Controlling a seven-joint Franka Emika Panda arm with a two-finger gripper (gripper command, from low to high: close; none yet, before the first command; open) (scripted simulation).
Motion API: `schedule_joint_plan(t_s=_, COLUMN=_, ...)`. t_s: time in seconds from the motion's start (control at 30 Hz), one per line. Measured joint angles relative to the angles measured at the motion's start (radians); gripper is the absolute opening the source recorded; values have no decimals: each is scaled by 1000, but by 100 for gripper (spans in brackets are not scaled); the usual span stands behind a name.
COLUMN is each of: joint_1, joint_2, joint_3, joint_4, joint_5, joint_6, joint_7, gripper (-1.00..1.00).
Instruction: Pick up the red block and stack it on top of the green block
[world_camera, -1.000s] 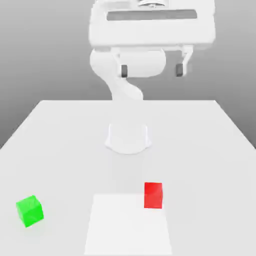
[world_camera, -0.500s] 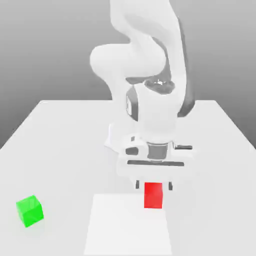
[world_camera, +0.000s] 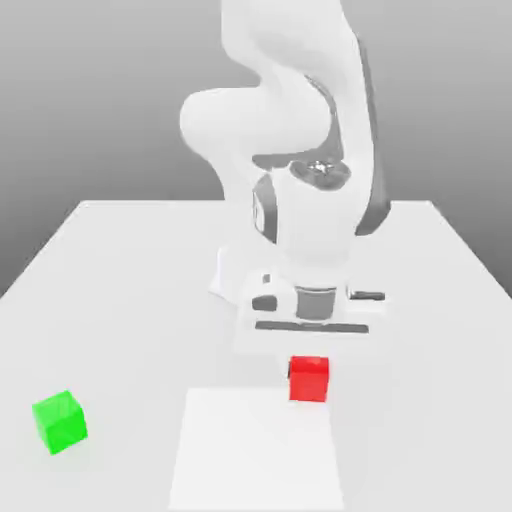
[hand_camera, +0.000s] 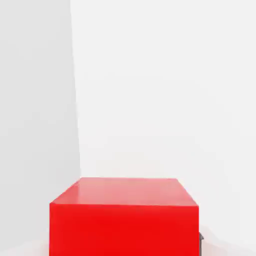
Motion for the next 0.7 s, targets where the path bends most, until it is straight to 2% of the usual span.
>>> schedule_joint_plan(t_s=0.1, joint_1=-80, joint_2=-20, joint_3=-58, joint_4=48, joint_5=21, joint_6=-68, joint_7=-15, gripper=-100)
schedule_joint_plan(t_s=0.4, joint_1=-480, joint_2=94, joint_3=-279, joint_4=320, joint_5=28, joint_6=-228, joint_7=-18, gripper=-100)
schedule_joint_plan(t_s=0.47, joint_1=-514, joint_2=141, joint_3=-294, joint_4=356, joint_5=39, joint_6=-218, joint_7=-25, gripper=-100)
schedule_joint_plan(t_s=0.57, joint_1=-532, joint_2=243, joint_3=-272, joint_4=371, joint_5=85, joint_6=-134, joint_7=-58, gripper=-100)
schedule_joint_plan(t_s=0.6, joint_1=-540, joint_2=276, joint_3=-262, joint_4=373, joint_5=100, joint_6=-103, joint_7=-69, gripper=100)
schedule_joint_plan(t_s=0.7, joint_1=-540, joint_2=276, joint_3=-262, joint_4=373, joint_5=100, joint_6=-103, joint_7=-69, gripper=100)
